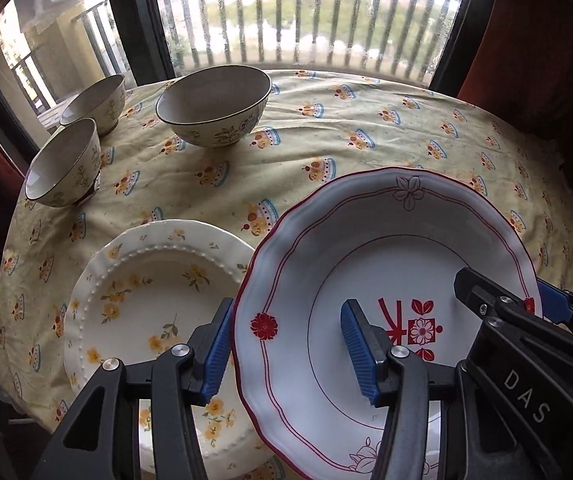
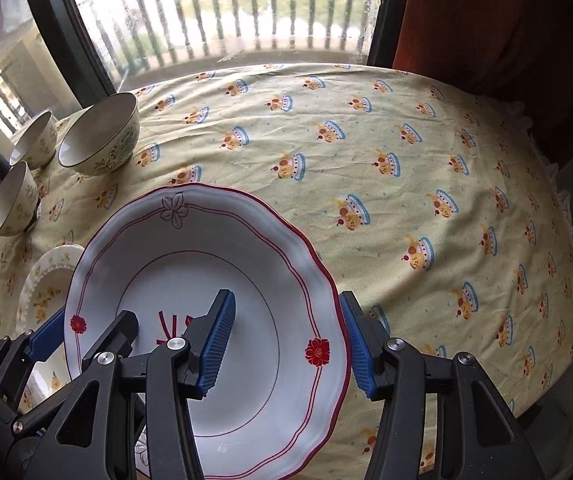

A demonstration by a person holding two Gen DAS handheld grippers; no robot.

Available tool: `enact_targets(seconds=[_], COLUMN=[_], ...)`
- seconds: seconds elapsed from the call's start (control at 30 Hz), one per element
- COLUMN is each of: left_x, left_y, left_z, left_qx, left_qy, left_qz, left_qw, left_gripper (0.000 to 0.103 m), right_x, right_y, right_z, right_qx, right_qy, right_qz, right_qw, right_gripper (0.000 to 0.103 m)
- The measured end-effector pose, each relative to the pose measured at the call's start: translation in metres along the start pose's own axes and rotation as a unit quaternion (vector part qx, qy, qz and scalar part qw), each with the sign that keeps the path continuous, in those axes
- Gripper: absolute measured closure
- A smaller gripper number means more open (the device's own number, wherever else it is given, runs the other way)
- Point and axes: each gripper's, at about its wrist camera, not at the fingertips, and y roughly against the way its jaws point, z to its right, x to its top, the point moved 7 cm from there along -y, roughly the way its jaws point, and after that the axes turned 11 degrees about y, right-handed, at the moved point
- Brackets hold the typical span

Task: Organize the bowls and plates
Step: 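Lift the red-rimmed plate and carry it over the flower plate stack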

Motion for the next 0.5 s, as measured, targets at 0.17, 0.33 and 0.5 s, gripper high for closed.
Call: enact_targets(seconds=[0.17,0.33,0.5], left_x=[-0.003,-0.004,-0.006], left_y=[0.002,0.001,-0.005], left_z=[-0.035,-0.065,-0.092], left_qx=[0.004,0.010,0.013], left_qy=[0.017,0.023,0.033], left_qz=[-0.004,-0.004,-0.012], left_qw=[0.9998,0.9997,0.9993], left_gripper=[0.050,0.050,0.050], right_x=[-0.003,-0.004,-0.003], right_y=[0.004,0.001,-0.004], right_z=[-0.038,-0.071,-0.098], right_qx=[0.003,0.009,0.011], right_qy=[0.015,0.024,0.036], right_qz=[0.002,-0.003,-0.008], right_qw=[1.000,1.000,0.999], right_gripper=[0.046,0.046,0.046])
